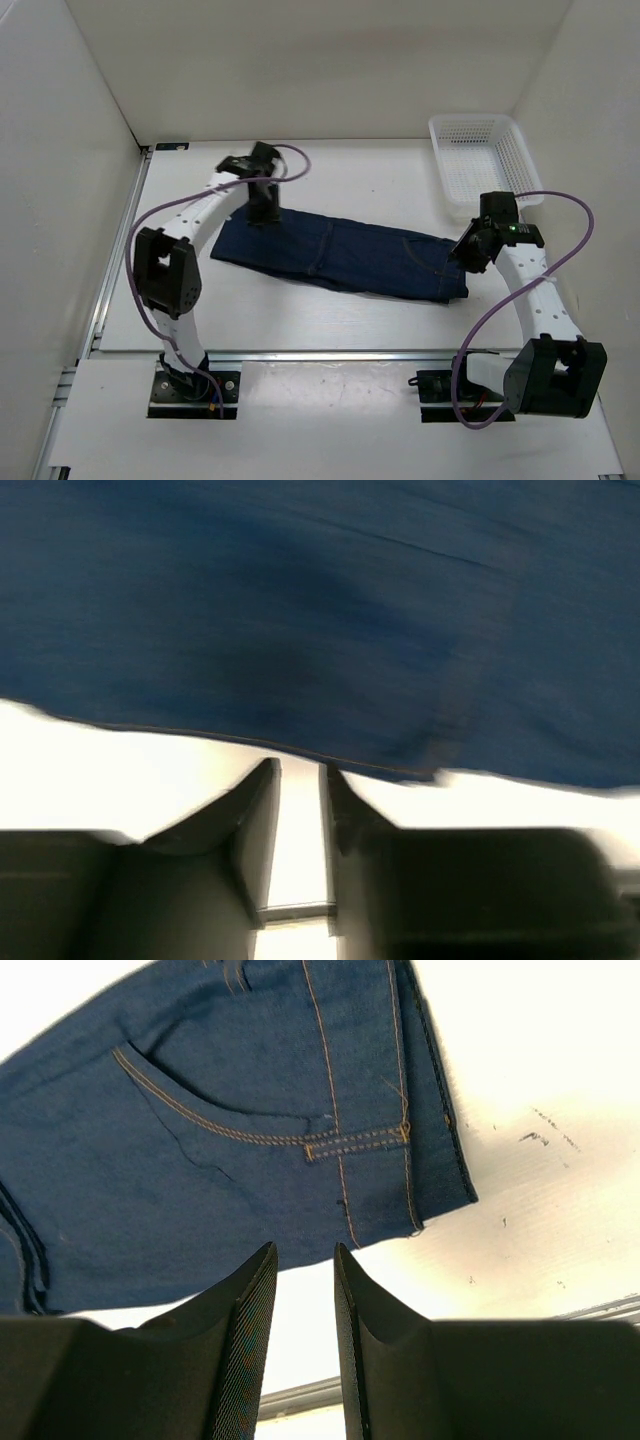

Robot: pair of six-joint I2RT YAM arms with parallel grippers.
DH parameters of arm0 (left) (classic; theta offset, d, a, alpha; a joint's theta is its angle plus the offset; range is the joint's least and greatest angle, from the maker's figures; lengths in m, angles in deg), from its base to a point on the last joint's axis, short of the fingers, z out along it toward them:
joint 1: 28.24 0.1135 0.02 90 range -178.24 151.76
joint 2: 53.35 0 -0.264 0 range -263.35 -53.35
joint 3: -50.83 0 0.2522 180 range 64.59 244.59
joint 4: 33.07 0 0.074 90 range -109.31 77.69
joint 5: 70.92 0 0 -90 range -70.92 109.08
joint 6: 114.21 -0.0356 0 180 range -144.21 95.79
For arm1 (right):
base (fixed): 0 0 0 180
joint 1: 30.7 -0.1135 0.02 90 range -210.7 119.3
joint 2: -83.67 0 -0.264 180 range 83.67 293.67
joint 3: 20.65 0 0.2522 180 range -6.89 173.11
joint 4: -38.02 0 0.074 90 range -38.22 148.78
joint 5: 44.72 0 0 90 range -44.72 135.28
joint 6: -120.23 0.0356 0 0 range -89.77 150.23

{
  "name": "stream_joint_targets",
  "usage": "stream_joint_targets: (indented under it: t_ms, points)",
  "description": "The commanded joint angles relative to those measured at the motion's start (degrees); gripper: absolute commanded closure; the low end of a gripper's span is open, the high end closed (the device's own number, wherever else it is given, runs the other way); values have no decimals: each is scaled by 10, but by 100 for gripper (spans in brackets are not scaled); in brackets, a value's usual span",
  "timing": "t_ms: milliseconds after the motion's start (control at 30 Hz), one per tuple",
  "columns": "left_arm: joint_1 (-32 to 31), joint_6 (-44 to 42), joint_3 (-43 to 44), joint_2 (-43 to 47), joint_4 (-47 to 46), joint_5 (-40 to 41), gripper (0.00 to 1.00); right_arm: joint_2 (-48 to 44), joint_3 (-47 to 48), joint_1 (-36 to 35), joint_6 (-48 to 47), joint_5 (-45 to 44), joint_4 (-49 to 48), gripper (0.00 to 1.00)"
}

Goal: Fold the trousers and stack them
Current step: Fold the trousers

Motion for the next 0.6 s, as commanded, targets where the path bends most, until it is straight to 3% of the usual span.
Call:
stream_joint_targets:
  t_ms: [0, 33, 100, 333, 567]
  points:
    - [120, -27, -32, 49, -26, -23, 53, -14, -25, 7, -19, 18, 2, 65]
    - [141, -34, -32, 44, -35, -29, 35, -14, -25, 7, -19, 23, -4, 65]
    - [189, -39, -38, 17, -50, -43, 27, -14, -32, 7, -19, 35, -9, 65]
    - [256, -83, 34, -116, -62, -59, 24, -14, -21, 7, -19, 35, -3, 65]
    - [272, -114, 47, -206, -50, -75, 24, -14, -21, 7, -19, 35, -3, 63]
